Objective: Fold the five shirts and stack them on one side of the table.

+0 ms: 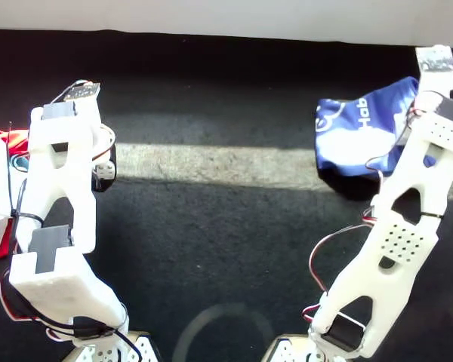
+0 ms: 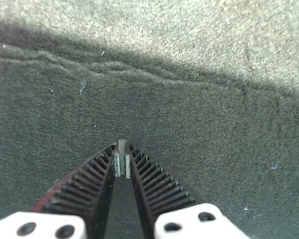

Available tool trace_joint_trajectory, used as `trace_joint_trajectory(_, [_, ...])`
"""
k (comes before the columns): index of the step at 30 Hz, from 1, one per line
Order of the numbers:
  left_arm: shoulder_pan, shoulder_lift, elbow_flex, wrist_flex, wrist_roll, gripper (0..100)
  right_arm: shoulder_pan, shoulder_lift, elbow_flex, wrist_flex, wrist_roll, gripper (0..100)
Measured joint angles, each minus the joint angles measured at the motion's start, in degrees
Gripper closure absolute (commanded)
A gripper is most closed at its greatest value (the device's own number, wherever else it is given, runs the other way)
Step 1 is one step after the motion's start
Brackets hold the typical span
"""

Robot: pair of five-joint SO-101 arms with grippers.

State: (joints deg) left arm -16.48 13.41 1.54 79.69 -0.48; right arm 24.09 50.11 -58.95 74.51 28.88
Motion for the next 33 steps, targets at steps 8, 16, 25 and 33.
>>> trace_joint_trajectory(8, [0.0, 0.0, 0.0, 0.0, 0.0, 99, 2.81, 0.62, 0.0, -2.64, 2.73, 99.2])
trace_joint_trajectory(16, [0.0, 0.0, 0.0, 0.0, 0.0, 99, 4.13, 0.62, 0.0, -3.96, 2.73, 87.4])
trace_joint_trajectory(25, [0.0, 0.0, 0.0, 0.0, 0.0, 99, 4.13, 0.62, -3.69, -4.04, -5.1, 75.9])
trace_joint_trajectory(33, [0.0, 0.0, 0.0, 0.0, 0.0, 99, 2.37, 0.44, -16.7, -4.04, -20.31, 99.8])
